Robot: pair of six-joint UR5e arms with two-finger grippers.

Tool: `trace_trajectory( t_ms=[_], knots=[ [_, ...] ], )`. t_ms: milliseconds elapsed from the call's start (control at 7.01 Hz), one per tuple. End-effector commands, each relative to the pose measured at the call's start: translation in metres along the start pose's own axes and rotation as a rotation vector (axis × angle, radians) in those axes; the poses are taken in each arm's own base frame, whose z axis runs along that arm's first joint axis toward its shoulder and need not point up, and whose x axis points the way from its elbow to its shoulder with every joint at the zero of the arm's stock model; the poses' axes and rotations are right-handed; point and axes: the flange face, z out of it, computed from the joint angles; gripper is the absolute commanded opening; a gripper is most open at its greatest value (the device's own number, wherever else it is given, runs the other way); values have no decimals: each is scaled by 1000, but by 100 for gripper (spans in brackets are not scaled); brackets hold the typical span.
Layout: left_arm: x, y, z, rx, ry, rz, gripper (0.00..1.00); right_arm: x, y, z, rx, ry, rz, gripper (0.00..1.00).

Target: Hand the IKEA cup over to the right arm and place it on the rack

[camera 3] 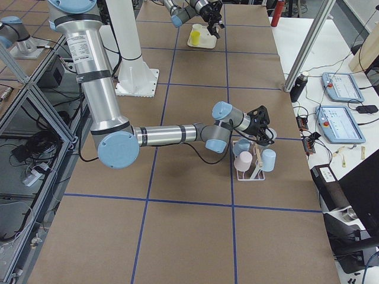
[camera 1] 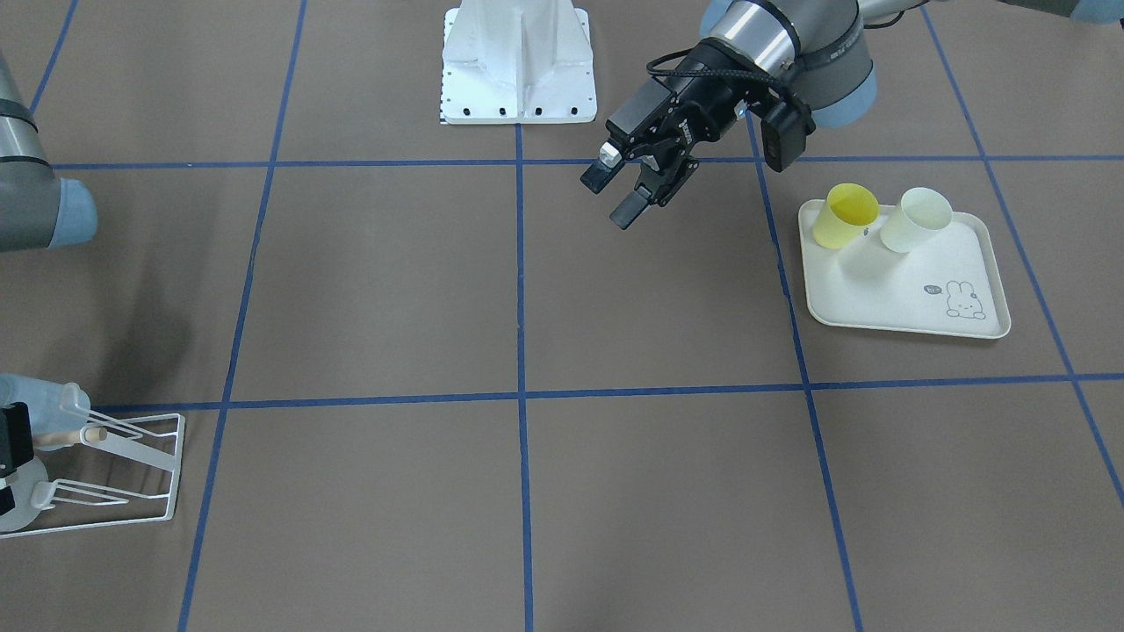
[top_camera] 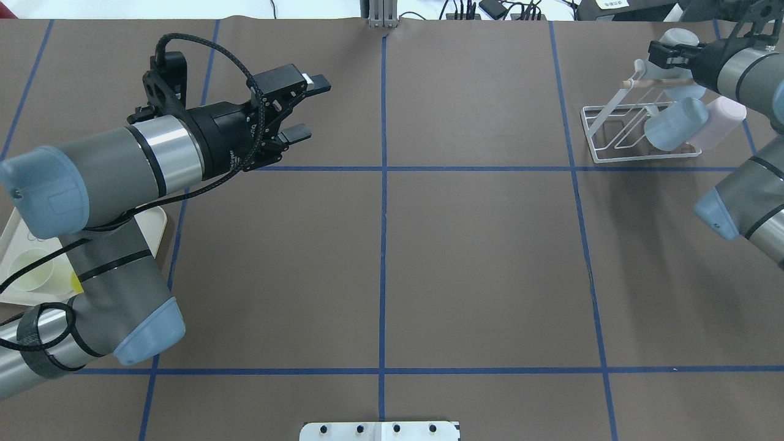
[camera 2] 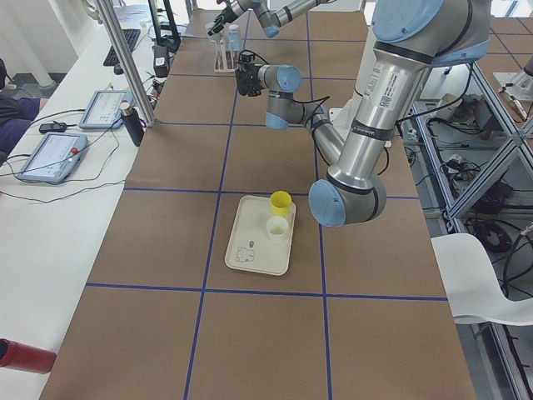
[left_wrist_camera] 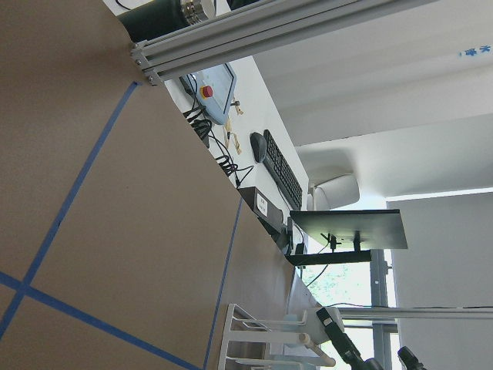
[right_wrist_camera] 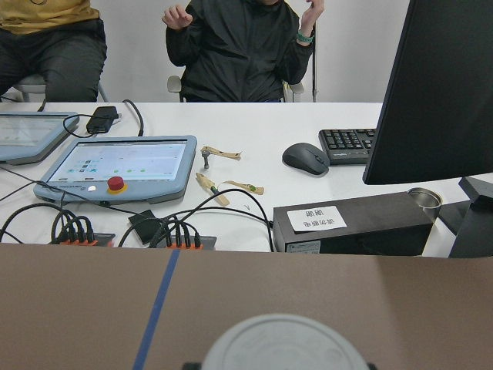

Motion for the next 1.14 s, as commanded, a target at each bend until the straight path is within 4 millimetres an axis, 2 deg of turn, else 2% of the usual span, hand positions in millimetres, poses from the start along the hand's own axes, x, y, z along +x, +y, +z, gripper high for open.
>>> trace_trajectory(
  t_ms=[0,285,713,999],
  knots=[
    [0,2,0,-3,0,-1,100,2,3,0,-2,1,-3,0],
    [1,4,1,-7,2,-3,100,12,7,-1,-9,15,-17,0],
    [2,4,1,-8,5,-3,100,43,0,-7,-5,52,-41,0],
    [2,4,1,-8,5,-5,100,51,-3,-10,0,63,-51,0]
  ],
)
